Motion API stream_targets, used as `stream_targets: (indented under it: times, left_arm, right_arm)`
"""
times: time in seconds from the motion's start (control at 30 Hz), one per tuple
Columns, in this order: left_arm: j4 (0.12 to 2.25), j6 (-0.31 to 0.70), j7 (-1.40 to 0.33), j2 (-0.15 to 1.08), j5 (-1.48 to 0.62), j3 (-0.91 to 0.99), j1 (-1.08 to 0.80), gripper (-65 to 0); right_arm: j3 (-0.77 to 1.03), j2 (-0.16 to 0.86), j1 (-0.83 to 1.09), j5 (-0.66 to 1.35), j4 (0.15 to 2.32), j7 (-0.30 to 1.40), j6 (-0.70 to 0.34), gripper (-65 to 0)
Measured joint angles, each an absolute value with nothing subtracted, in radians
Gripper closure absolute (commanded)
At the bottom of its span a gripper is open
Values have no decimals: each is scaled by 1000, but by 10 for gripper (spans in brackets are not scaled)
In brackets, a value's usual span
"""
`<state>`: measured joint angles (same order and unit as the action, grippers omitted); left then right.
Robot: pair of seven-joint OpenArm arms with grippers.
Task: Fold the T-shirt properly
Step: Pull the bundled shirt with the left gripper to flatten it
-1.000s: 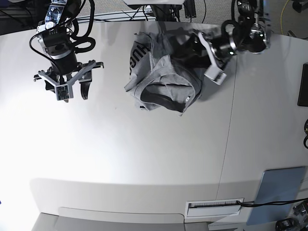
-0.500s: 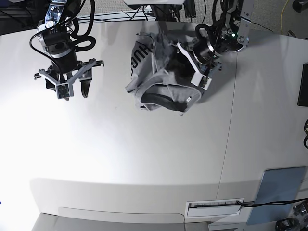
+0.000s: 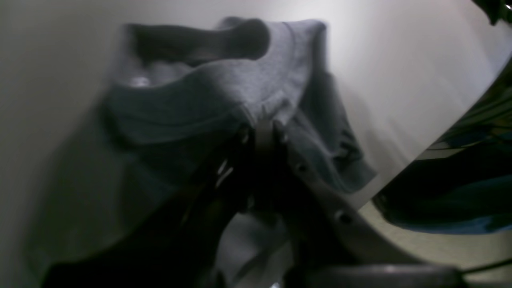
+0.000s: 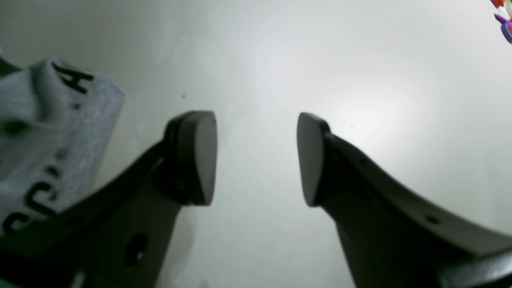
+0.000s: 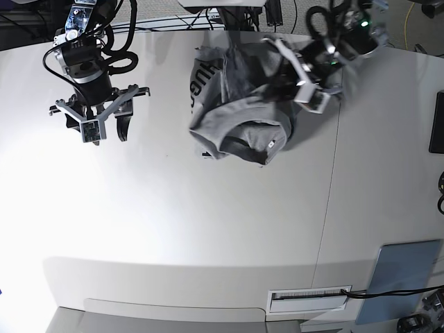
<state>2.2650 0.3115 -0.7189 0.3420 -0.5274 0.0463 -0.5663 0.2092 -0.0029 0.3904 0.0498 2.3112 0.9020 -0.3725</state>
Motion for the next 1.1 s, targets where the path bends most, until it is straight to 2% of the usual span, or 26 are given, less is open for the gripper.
stream_targets:
  times: [0.4, 0.6, 0.67, 0.8, 0.83, 1.0, 1.1]
  left_arm:
    - [2271, 313, -770, 348, -560, 400, -759, 0]
    - [2271, 422, -816, 347, -558, 448, -814, -6]
    - [2271, 424, -823, 347, -558, 448, -813, -73]
    - [2271, 418, -828, 347, -473, 448, -809, -293]
    - [2271, 415, -830, 347, -436, 448, -809, -329]
    - [2271, 348, -807, 347, -258, 450, -809, -339]
    - [2271, 359, -667, 347, -289, 449, -808, -339]
  right_arm:
    - [210, -3, 391, 52, 2311, 902, -373, -318]
    - [210, -3, 391, 52, 2311, 902, -373, -318]
    - [210, -3, 391, 51, 2311, 906, -373, -318]
    - [209, -3, 390, 52, 2311, 916, -373, -318]
    - [209, -3, 390, 52, 2311, 917, -373, -318]
    - [209, -3, 390, 52, 2311, 939, -373, -318]
    - [209, -3, 391, 52, 2311, 939, -373, -318]
